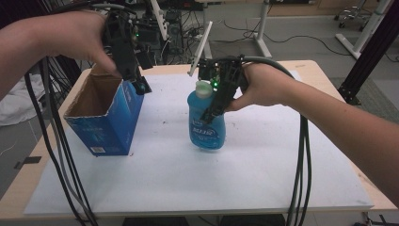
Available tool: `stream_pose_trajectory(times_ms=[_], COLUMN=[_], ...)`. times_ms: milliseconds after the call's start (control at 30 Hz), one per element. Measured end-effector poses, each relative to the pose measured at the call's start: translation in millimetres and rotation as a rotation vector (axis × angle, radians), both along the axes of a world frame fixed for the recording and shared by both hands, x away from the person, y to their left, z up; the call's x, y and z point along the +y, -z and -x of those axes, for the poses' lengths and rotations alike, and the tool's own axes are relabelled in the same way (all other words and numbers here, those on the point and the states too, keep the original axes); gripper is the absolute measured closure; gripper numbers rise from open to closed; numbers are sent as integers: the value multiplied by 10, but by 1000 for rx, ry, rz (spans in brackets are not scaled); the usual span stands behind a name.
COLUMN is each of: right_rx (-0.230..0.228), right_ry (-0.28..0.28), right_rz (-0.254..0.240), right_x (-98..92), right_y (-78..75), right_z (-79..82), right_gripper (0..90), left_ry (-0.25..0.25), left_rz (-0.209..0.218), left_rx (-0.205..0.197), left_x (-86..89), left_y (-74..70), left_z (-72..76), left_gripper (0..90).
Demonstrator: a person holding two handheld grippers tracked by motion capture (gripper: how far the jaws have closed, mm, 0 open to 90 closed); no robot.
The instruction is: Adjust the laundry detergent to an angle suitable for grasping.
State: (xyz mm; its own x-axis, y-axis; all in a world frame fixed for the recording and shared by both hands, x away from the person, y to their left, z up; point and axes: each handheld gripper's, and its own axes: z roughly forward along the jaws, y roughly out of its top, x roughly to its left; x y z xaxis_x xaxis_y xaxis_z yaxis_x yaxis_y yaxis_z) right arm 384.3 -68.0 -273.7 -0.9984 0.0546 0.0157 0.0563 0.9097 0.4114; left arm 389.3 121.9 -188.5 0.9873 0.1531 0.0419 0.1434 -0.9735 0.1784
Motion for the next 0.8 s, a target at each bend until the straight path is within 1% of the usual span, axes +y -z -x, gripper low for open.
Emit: stream_pose_trajectory(times_ms=[33, 100, 167, 267, 300, 333, 400, 433, 500, 733, 800], right_rx=[-4, -7, -18, -17, -13, -18, -14, -19, -21, -8, -5], right_ry=[-30, -64, -114, -149, -152, -166, -170, -184, -189, -212, -215], right_rz=[-5, -12, -30, -39, -33, -35, -30, -30, -32, -30, -30], right_x=[-2, -1, 0, 10, 15, 22, 30, 32, 36, 37, 38], right_y=[-1, -3, -1, -2, -5, 2, 9, 17, 42, 161, 202], right_z=[12, 36, 59, 83, 92, 109, 122, 125, 133, 165, 166], right_gripper=[364, 364, 365, 365, 365, 364, 364, 365, 365, 365, 365], left_ry=[-2, -1, 2, 3, 3, 3, 3, 4, 2, 12, 7], left_rz=[1, 1, -2, 1, -1, 1, 2, 1, 0, -7, -3], left_rx=[1, 3, 3, 3, 4, 2, 3, 2, 2, 4, 4], left_x=[-1, -2, -2, -1, -1, -2, -3, -4, -5, -15, -21], left_y=[2, 5, 6, 8, 6, 8, 10, 10, 11, 14, 19], left_z=[2, 3, 2, 2, 1, 2, 5, 6, 7, 2, 8], left_gripper=[186, 186, 186, 186, 186, 186, 186, 186, 186, 186, 186])
